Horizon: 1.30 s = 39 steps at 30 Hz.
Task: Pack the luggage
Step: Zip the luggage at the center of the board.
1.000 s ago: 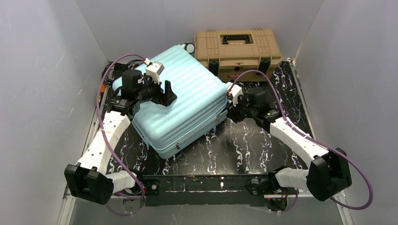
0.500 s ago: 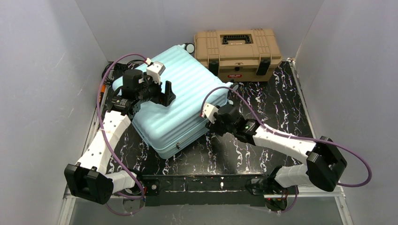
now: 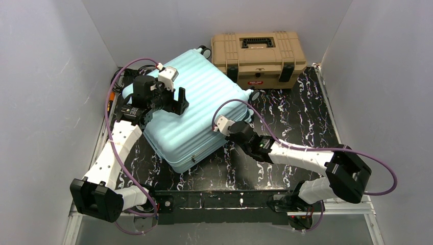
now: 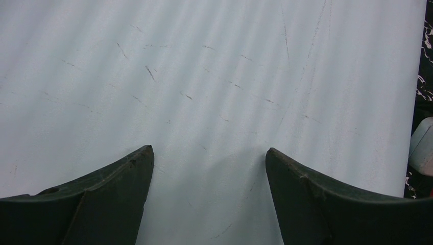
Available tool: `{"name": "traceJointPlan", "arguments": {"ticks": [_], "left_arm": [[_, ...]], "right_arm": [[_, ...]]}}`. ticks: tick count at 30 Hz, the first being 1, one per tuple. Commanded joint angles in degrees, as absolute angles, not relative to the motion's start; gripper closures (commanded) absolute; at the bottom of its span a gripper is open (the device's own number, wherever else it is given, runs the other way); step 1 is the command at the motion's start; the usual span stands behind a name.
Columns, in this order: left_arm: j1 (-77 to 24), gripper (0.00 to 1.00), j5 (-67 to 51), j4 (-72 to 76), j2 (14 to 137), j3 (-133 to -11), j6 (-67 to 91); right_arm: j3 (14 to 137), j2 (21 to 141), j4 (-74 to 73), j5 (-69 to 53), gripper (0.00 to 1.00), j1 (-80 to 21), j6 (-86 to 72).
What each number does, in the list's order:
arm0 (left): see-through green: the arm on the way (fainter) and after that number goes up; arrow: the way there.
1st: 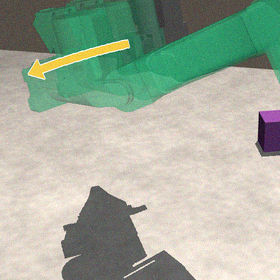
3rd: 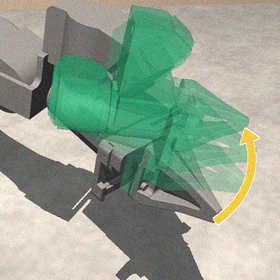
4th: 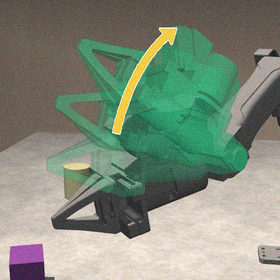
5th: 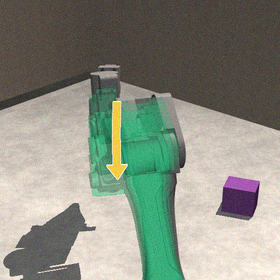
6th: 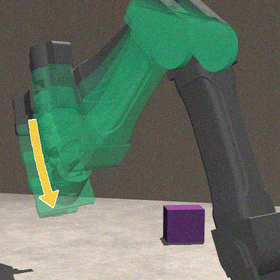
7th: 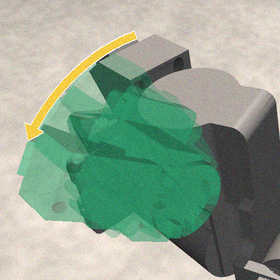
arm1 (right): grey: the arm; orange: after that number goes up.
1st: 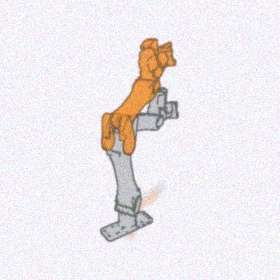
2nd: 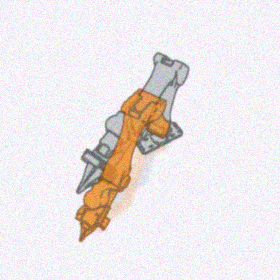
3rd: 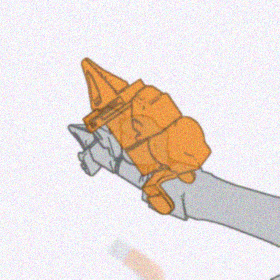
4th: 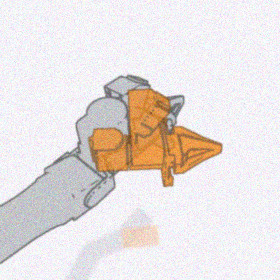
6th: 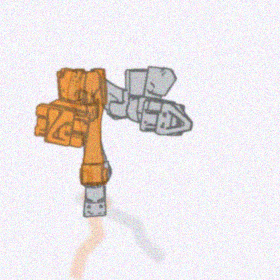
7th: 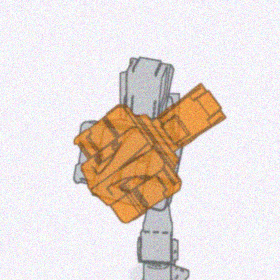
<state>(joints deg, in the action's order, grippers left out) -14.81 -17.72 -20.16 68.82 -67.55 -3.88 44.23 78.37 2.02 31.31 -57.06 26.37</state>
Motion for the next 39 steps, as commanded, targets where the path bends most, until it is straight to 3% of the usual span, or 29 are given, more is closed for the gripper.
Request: {"name": "traceJointPlan", "arguments": {"ticks": [1, 4, 26, 39], "left_arm": [[-14.94, 0.21, -17.46, -21.80, 68.43, -68.22, -4.12], [-14.92, 0.21, -17.96, -22.03, 68.32, -68.57, -4.12], [-18.57, 0.23, -33.51, -24.61, 69.17, -71.95, -2.65], [-24.35, 0.28, -18.40, -21.66, 70.69, -59.98, -6.93]], "right_arm": [[44.72, 78.77, 7.46, 33.18, 0.83, -56.60, 27.81], [44.55, 77.15, 6.21, 32.72, 0.99, -56.41, 27.65], [47.15, 73.46, -3.63, 4.00, 0.99, -34.12, 15.49], [48.67, 75.57, -3.03, -2.03, 0.99, -21.71, 10.54]]}}
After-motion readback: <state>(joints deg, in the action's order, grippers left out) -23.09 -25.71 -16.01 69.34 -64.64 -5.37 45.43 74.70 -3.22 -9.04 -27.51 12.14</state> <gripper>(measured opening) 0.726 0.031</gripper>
